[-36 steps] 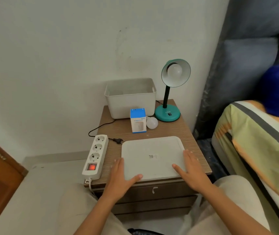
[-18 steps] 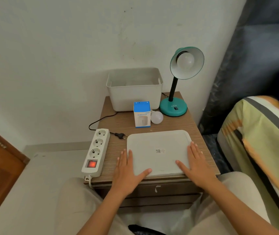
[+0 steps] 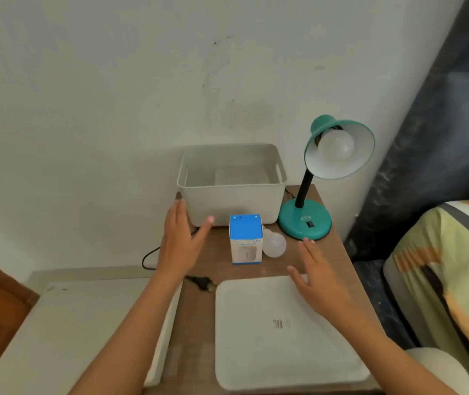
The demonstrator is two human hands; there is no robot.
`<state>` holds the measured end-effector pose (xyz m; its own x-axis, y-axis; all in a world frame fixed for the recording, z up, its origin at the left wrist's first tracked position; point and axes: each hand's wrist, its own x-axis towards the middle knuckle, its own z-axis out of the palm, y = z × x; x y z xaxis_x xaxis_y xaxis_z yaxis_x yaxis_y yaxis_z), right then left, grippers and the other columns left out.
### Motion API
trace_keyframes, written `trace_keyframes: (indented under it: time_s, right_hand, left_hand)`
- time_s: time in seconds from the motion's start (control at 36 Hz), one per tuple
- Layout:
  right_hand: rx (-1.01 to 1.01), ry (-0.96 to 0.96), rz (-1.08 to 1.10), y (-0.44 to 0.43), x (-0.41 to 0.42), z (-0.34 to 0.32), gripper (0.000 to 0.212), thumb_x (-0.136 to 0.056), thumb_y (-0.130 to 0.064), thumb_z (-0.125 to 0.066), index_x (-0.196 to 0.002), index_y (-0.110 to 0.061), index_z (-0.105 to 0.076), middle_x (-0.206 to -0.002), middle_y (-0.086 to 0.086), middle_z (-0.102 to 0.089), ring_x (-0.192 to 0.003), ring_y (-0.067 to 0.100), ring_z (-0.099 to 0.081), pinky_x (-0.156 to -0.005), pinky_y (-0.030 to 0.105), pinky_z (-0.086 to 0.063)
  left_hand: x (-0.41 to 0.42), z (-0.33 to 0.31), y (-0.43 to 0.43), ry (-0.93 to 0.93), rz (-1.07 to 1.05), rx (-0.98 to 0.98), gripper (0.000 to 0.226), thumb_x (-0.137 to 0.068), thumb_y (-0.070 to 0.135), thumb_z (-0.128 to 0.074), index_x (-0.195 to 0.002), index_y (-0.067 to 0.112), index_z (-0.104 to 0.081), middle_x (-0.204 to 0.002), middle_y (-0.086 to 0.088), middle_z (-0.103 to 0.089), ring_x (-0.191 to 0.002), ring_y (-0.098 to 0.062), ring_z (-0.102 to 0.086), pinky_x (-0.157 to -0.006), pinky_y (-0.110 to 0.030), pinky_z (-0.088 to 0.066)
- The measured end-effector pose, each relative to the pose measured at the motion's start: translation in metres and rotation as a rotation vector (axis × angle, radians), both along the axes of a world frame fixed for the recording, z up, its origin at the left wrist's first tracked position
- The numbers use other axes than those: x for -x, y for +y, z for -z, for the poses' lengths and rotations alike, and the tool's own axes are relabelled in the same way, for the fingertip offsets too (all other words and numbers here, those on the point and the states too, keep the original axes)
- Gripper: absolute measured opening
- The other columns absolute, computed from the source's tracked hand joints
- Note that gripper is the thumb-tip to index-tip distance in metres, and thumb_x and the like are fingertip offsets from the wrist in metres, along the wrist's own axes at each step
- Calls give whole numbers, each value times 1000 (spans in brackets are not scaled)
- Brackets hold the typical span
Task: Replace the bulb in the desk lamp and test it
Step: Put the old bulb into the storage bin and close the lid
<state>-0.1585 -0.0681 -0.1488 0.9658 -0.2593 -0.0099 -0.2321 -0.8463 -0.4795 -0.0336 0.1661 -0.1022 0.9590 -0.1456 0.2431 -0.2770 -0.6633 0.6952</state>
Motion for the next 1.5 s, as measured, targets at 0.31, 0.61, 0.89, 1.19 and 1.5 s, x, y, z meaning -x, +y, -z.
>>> trace_keyframes:
  time_s: [0.31,0.61,0.89,1.19,1.5]
  right_hand:
    - [-121,72,-105,10,-85,14,59,-95,-37,-42,-146,-19,-20,-155,1,-17,-142,18,-20,-112,35,-28]
    - [-191,-68,-36,8,-76,14,52,-91,-29,-53,-138,-18,-36,-146,4,-31,-133,20,-31,-109,32,-30]
    - [-103,-495,-153,21,-75,-81,52,-85,-27,-62,-133,-22,-43,-140,-2,-40,-120,1,-32,-97,21,-35]
    - [-158,-189,-202,7,-210,-121,55,-82,-28,-67,-130,-12,-44,-129,9,-50,-106,19,-49,-82,24,-37]
    - [-108,-80,-118,9,-256,-96,63,-76,-23,-72,-132,-13,-43,-139,10,-39,-123,26,-44,-89,27,-35]
  left_hand:
    - [-109,-19,-24,121,-50,-26,111,-77,67,-54,-149,6,4,-159,-10,3,-146,-21,1,-117,-36,-7]
    - [-115,-19,-22,139,-21,59,110,-72,67,-60,-149,9,-8,-153,-9,-20,-140,-23,-24,-113,-38,-25]
    - [-109,-23,-20,166,14,104,112,-73,60,-66,-150,10,-2,-155,-8,-14,-142,-22,-20,-112,-35,-22]
    - [-113,-20,-19,217,6,174,114,-69,64,-67,-150,16,-2,-155,-4,-14,-141,-21,-22,-110,-35,-27]
    - [-118,-12,-20,195,-27,193,118,-63,68,-67,-150,17,-7,-152,-4,-21,-139,-19,-27,-112,-36,-30]
